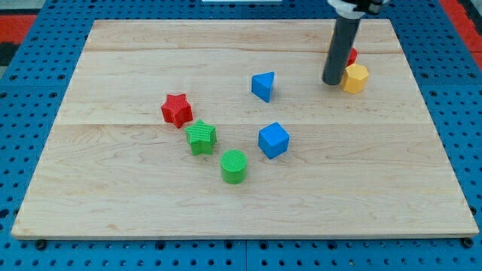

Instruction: Push the green star parallel to the left of the green circle

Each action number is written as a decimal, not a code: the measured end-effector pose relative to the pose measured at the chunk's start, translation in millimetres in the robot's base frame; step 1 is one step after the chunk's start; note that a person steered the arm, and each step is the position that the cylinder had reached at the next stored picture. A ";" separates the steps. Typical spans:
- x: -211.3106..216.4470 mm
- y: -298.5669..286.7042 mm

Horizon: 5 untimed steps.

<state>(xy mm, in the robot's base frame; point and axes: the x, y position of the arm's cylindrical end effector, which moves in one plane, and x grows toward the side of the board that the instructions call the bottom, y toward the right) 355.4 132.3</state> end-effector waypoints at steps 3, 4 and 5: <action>30.8 -44.5; 68.4 -58.8; 90.3 -113.9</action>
<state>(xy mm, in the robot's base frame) 445.7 18.4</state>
